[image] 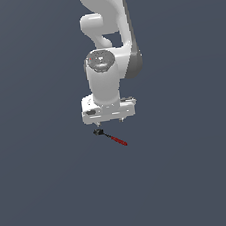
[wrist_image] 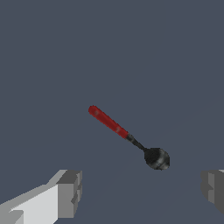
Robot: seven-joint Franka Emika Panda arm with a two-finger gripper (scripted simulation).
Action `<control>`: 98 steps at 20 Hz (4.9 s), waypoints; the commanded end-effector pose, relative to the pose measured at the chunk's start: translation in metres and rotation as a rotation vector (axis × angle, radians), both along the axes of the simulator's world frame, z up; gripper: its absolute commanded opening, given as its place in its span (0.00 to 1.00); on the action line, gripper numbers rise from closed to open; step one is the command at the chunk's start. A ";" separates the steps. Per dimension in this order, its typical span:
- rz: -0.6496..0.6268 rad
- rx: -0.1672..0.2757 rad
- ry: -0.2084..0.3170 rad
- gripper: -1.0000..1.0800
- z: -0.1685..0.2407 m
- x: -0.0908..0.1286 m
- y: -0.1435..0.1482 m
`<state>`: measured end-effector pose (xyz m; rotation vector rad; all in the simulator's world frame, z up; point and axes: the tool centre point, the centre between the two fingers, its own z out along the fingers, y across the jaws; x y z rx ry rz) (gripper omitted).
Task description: Pick up the object and move it to a goal position.
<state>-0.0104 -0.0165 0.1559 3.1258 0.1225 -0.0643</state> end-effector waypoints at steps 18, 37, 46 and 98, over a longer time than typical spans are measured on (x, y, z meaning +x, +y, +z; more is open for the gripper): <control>0.466 0.009 -0.007 0.96 -0.047 -0.004 -0.011; 0.928 0.030 -0.025 0.96 -0.089 -0.012 -0.015; 0.998 0.033 -0.030 0.96 -0.095 -0.013 -0.015; 1.000 0.030 -0.031 0.00 -0.044 -0.043 -0.035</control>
